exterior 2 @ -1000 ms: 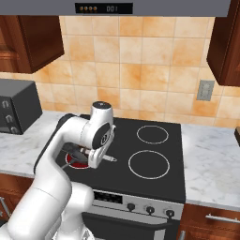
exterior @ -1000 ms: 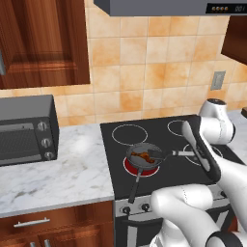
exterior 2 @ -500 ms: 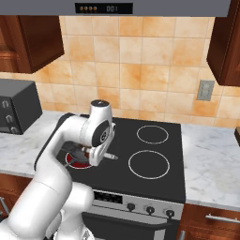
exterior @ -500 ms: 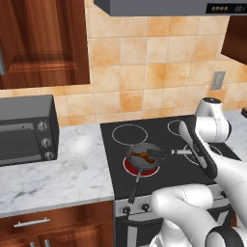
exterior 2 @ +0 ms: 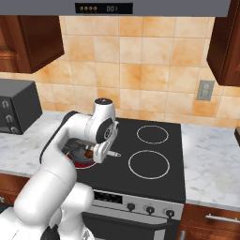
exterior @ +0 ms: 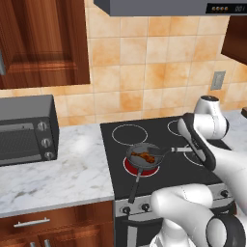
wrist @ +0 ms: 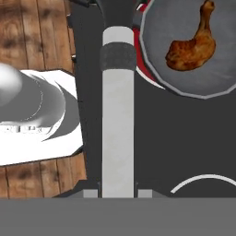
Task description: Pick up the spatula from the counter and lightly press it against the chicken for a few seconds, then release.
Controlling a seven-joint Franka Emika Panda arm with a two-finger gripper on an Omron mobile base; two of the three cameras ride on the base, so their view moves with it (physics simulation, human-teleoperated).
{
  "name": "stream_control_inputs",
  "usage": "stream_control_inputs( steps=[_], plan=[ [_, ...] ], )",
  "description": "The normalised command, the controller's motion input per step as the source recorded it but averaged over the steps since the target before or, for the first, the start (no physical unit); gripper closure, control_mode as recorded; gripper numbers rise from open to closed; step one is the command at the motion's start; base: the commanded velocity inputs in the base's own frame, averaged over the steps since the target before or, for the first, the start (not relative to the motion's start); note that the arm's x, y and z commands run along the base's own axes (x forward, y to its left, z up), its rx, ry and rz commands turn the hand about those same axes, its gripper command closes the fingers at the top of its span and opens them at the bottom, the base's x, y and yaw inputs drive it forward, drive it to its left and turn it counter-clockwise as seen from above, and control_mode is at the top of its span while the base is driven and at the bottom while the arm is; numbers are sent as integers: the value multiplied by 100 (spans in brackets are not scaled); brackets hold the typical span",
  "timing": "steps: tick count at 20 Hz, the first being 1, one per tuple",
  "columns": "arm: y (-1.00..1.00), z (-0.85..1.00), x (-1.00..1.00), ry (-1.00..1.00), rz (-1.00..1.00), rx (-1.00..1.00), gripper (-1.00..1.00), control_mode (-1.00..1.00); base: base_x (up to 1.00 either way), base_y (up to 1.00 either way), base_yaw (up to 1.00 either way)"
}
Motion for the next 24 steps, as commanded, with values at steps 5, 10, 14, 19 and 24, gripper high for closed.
stream_control_inputs(
  steps=[5, 10, 14, 19, 24],
  plan=[
    [-14, -3, 16, 3, 0, -4, 100, -100, 0, 0, 0],
    [-4, -13, 19, 5, 0, -4, 100, -100, 0, 0, 0],
    [0, -9, 17, 2, 0, -3, 100, -100, 0, 0, 0],
    [0, 0, 13, 0, 0, -3, 100, -100, 0, 0, 0],
    [0, -1, 3, 0, 0, -1, 100, -100, 0, 0, 0]
  ],
)
